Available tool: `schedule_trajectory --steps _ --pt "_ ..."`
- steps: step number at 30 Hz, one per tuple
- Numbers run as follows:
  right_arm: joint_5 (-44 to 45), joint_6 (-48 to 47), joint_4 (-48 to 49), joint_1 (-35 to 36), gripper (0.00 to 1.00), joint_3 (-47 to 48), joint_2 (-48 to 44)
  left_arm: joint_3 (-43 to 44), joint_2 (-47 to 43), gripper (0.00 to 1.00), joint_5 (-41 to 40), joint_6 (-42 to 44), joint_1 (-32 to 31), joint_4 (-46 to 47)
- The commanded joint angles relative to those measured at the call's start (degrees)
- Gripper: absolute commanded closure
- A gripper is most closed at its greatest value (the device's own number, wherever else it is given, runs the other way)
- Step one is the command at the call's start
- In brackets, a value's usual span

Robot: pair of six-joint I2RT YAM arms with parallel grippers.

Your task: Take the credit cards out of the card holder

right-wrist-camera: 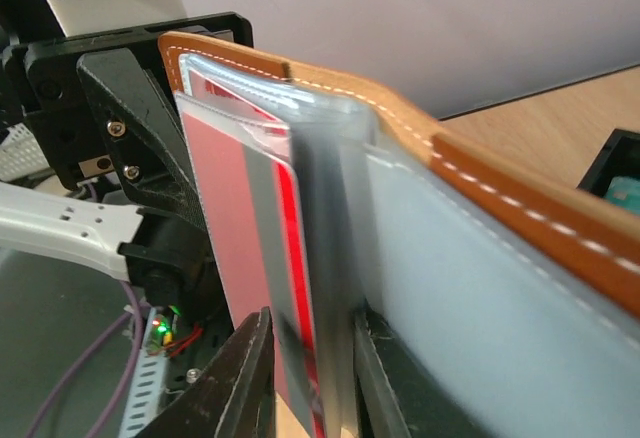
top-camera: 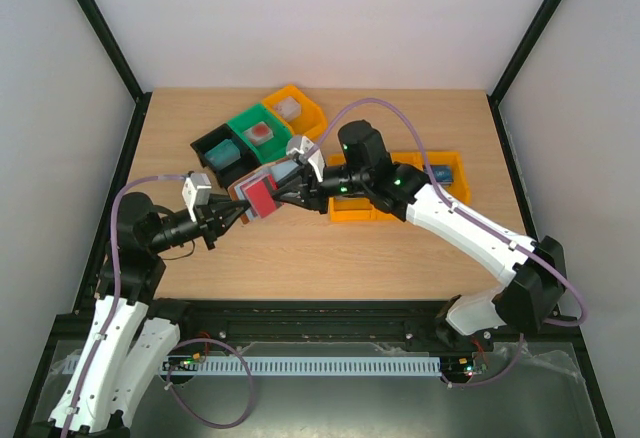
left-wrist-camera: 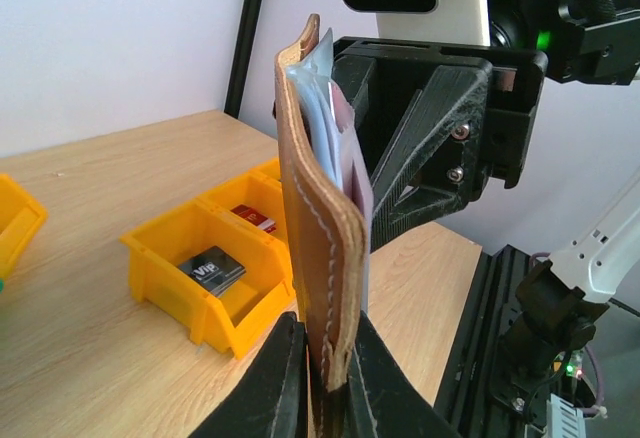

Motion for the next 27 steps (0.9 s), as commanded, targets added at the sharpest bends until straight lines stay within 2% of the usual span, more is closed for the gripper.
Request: schedule_trajectory --steps 1,4,9,14,19,23,27 --pt "3.77 -0.06 3.71 1.81 0.76 0.42 -0.02 -0.13 -1.04 0.98 3.39 1.09 -0.43 3.58" --pt "2.33 0.76 5.62 2.16 0.76 0.52 0.4 -0.11 -1.13 0.98 3.42 0.86 -0.52 3.53" --pt "-3.9 1.03 7.48 2.25 0.98 0.25 -0.17 -0.42 -1.3 0.98 3.39 0.44 -0.53 3.57" --pt "-3.22 4.42 10.13 1.45 0.98 -0.79 -1.21 -1.7 -1.84 0.98 7.19 -0.43 -0.52 5.82" --pt "-4.53 6.37 12.22 0.96 0.98 -1.32 -1.13 -3.07 -2.05 0.82 9.61 -1.74 -0.53 9.05" --pt "-5.03 6.27 12.07 0.98 0.98 -1.49 -1.26 -4.07 -2.0 0.65 10.6 -3.2 -0.53 11.81" --pt "-6.52 5.0 10.94 1.09 0.98 -1.39 -1.14 -5.39 -1.73 0.64 8.37 -8.4 -0.73 16.95"
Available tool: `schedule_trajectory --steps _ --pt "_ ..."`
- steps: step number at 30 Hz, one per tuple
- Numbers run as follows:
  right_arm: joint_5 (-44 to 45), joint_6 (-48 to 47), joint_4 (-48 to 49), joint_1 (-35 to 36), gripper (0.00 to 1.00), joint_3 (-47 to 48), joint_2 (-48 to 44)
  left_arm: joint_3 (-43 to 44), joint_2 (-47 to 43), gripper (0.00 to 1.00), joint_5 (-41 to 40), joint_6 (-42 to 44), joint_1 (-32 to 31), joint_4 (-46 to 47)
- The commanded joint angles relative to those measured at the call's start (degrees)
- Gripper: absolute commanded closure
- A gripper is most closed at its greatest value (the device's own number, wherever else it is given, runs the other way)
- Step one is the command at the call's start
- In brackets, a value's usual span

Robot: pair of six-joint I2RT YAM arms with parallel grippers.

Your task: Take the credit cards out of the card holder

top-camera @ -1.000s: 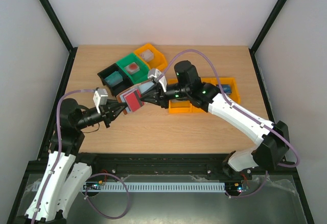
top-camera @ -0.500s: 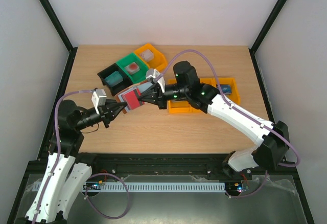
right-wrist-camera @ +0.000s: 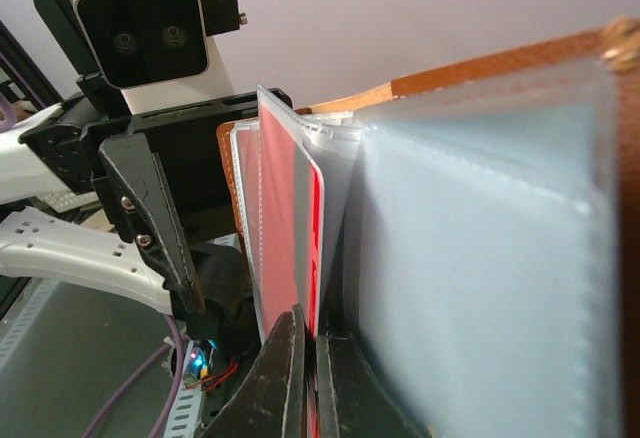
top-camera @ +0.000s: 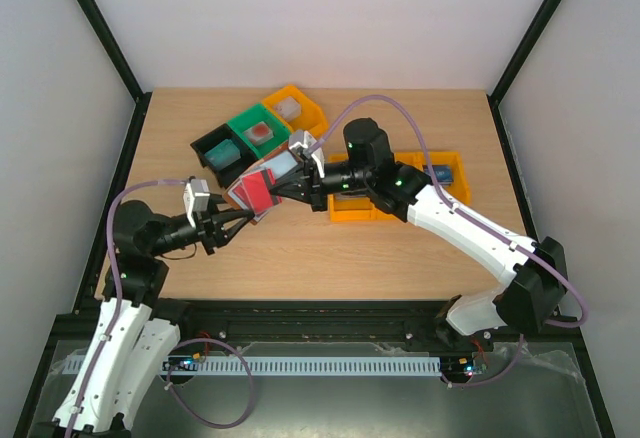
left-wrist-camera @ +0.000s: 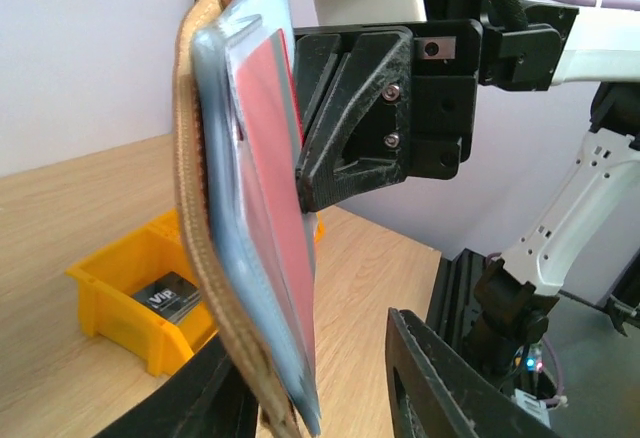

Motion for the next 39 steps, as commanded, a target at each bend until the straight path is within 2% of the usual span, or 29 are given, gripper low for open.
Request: schedule_trajectory --steps 1,5,8,12,14,17,21,32,36,39 --pt "-3.07 -1.28 2.27 0.71 0.98 -0.17 -0.47 -1.4 0.03 0.66 0.81 -6.71 -1.0 9.07" --pt "-3.34 -7.05 -5.63 1.75 0.98 2.16 0.95 -2.2 0.38 0.81 -2.14 -7.15 -1.07 9.75" --pt "-3.86 -8.4 -6.8 1.76 0.98 2.47 0.95 -2.35 0.28 0.97 -2.96 -6.49 -1.15 9.18" --pt "-3.54 -8.66 -7.11 1.83 0.97 2.86 1.36 -2.68 0.16 0.98 -2.46 -7.11 -1.35 10.36" --pt "-2.05 -8.45 -7.35 1.83 0.85 3.3 1.27 -2.61 0.0 0.98 -2.3 -6.91 -1.36 10.11" --pt "-0.01 -8.47 -7.28 0.64 0.76 2.87 -0.18 -2.07 -0.47 0.98 -2.21 -5.38 -1.36 8.31" --pt "4.04 -6.33 -5.1 -1.32 0.76 1.63 -2.09 -1.9 -1.24 0.98 -1.77 -2.26 -1.36 6.49" --pt "8.58 -4.46 -3.91 -2.36 0.79 0.65 -3.15 -1.28 -1.55 0.98 -0.86 -0.7 -1.4 6.4" --pt "8.16 -3.8 -3.7 -3.18 0.67 0.44 -3.42 -1.24 -1.55 0.98 -0.7 -0.62 -1.45 6.51" --pt "8.46 -3.21 -3.32 -3.36 0.66 0.4 -3.34 -1.2 -1.63 0.98 -0.73 -0.61 -1.45 6.61"
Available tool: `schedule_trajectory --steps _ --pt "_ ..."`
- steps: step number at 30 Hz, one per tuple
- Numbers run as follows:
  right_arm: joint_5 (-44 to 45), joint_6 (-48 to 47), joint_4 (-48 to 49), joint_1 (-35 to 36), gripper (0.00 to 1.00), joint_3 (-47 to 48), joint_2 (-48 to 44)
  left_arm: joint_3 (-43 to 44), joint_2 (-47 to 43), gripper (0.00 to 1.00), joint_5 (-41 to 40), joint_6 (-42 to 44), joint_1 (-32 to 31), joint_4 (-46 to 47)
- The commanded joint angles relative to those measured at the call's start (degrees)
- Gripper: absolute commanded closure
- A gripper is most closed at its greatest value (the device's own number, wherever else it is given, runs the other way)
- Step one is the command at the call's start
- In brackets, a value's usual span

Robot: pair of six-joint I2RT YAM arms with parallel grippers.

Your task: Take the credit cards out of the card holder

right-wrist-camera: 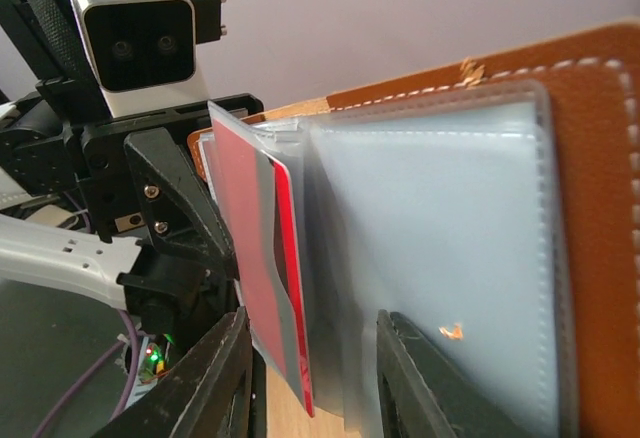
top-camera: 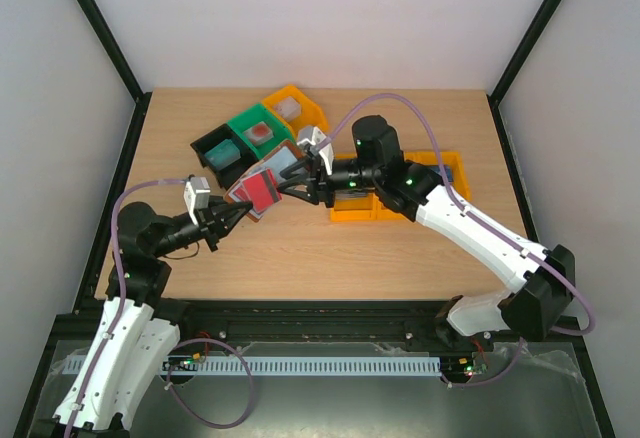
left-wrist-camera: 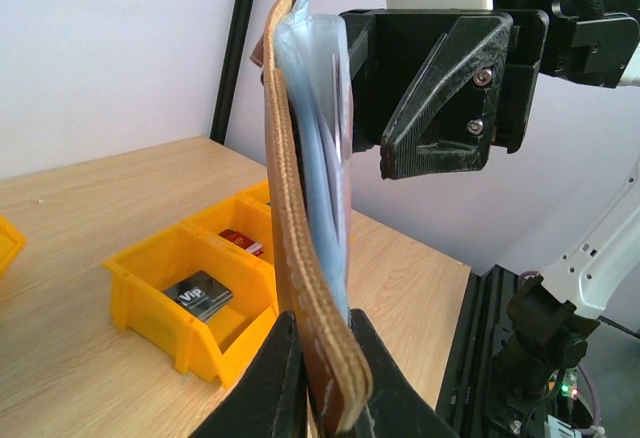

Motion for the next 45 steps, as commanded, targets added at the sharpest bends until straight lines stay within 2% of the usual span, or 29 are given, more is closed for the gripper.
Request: schedule_trajectory --steps 1,12,19,26,32,39,45 --pt "3.82 1.25 2.24 -1.45 0.66 -0.6 -0.95 1.33 -1.1 0.98 4.4 1.57 -0.68 2.96" --pt "6.24 3.75 5.3 -0.5 0.7 -0.66 1.0 1.33 -1.03 0.98 4.56 1.61 -0.68 3.42" --pt "9.3 2.9 4.17 1.34 0.79 0.28 2.6 1.42 -1.13 0.98 4.75 2.18 -0.68 3.5" --pt "8.54 2.01 2.62 2.14 0.79 1.28 3.91 1.37 -1.17 0.98 4.75 2.36 -0.68 3.4" --pt "5.34 -0.87 -0.64 3.07 0.74 2.45 4.56 1.31 -1.11 0.98 4.49 2.54 -0.67 3.34" --pt "6.36 -0.97 -0.19 4.38 0.74 2.7 4.97 1.11 -0.98 0.98 4.33 2.2 -0.77 3.84" --pt "4.63 -1.8 -0.63 4.85 0.7 2.6 5.01 1.13 -0.86 0.98 4.26 2.14 -0.72 3.77"
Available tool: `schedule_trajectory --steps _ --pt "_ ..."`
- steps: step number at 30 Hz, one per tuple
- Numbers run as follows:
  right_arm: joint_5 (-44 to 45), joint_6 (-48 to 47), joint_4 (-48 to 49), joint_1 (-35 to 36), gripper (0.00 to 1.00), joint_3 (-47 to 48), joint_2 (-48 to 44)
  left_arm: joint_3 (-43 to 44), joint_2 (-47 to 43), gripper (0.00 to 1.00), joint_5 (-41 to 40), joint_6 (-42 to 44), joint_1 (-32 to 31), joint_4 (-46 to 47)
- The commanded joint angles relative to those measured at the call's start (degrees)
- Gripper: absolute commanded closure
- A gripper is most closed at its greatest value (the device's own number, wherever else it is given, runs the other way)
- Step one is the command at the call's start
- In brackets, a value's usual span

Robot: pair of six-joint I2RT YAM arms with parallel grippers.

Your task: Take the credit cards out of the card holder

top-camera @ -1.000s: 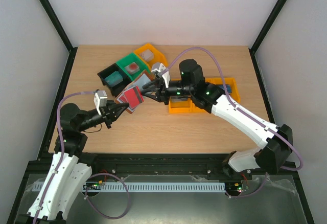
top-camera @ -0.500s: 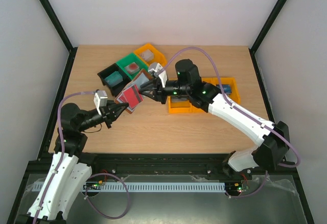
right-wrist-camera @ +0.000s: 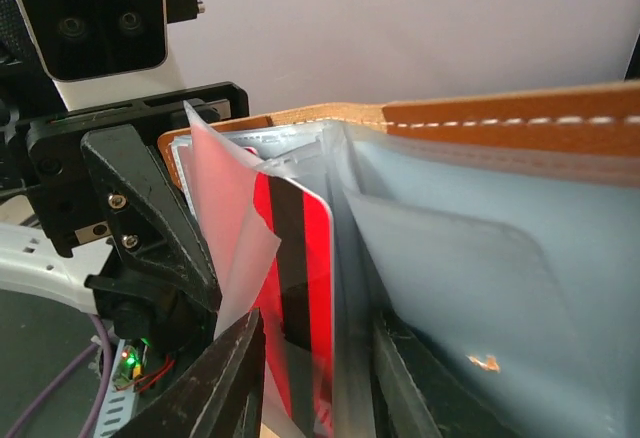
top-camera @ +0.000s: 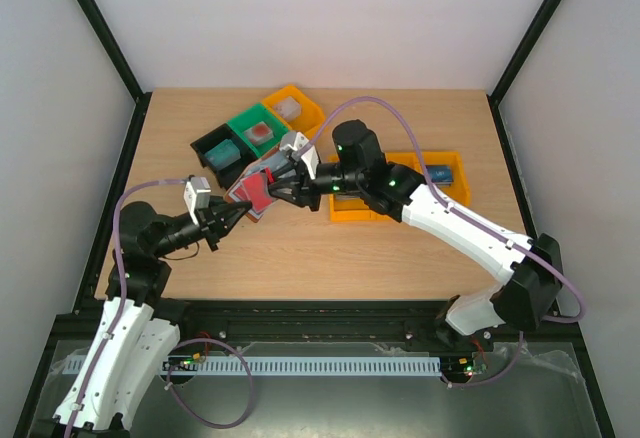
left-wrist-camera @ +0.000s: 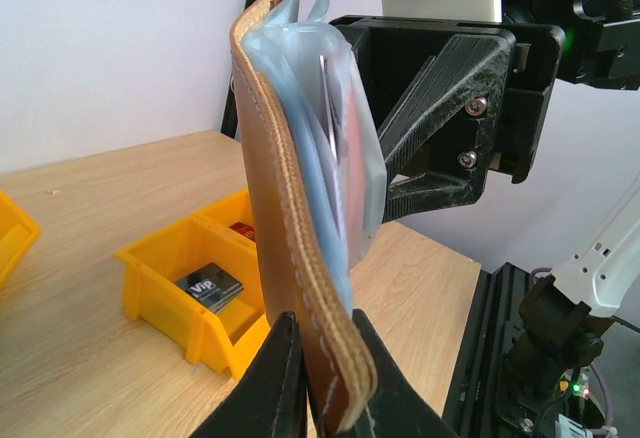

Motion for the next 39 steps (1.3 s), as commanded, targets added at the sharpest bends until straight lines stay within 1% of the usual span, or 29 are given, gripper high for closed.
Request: schedule_trajectory --steps 1,3,7,12,17,23,29,31,33,36,38,39 --pt "-1.16 -1.49 -1.66 0.72 0.71 0.89 1.19 1.06 -0.81 0.98 5.32 1.0 -0.83 5.29" --pt "-2.77 -1.76 -1.56 0.73 0.79 0.8 0.97 1.02 -0.72 0.98 5.36 0.9 -0.81 5.37" --pt "-5.57 -2.11 -1.14 0.73 0.97 0.75 0.35 0.99 -0.79 0.98 5.41 1.11 -0.79 4.95" --pt "-7.72 -1.93 -1.1 -1.3 0.98 -0.44 -1.07 0.93 -1.02 0.98 5.7 1.27 -0.84 3.7" --pt "-10.45 -0.86 -0.13 -3.67 0.98 -1.02 -2.21 0.45 -1.24 0.98 6.76 0.37 -0.83 4.6" --pt "-11.0 -2.51 -3.2 -6.66 0.98 -1.03 -2.74 0.72 -1.33 0.98 6.43 0.56 -0.83 4.01" --pt "-6.14 -3.59 -6.5 -11.66 0.98 -1.25 -5.83 0.6 -1.35 0.98 1.9 0.39 -0.75 1.54" --pt "-3.71 -3.37 -7.35 -13.4 0.98 -1.21 -6.78 -0.07 -1.14 0.98 -1.48 -1.23 -0.64 0.48" --pt "0.14 -2.43 -8.11 -15.53 0.98 -1.18 -7.59 -1.02 -0.78 0.98 -7.49 -4.35 -0.42 -0.89" --pt "7.97 0.35 -9.68 -18.94 0.98 -0.46 -7.85 -2.8 -0.26 0.98 -16.97 -8.85 0.43 -3.87" --pt "16.76 1.38 -13.51 -19.56 0.98 1.77 -6.58 -4.15 0.0 0.98 -22.06 -11.48 1.31 -5.48" --pt "21.84 1.64 -16.05 -19.57 0.98 3.3 -5.39 -4.95 0.15 0.98 -23.25 -12.47 1.91 -5.76"
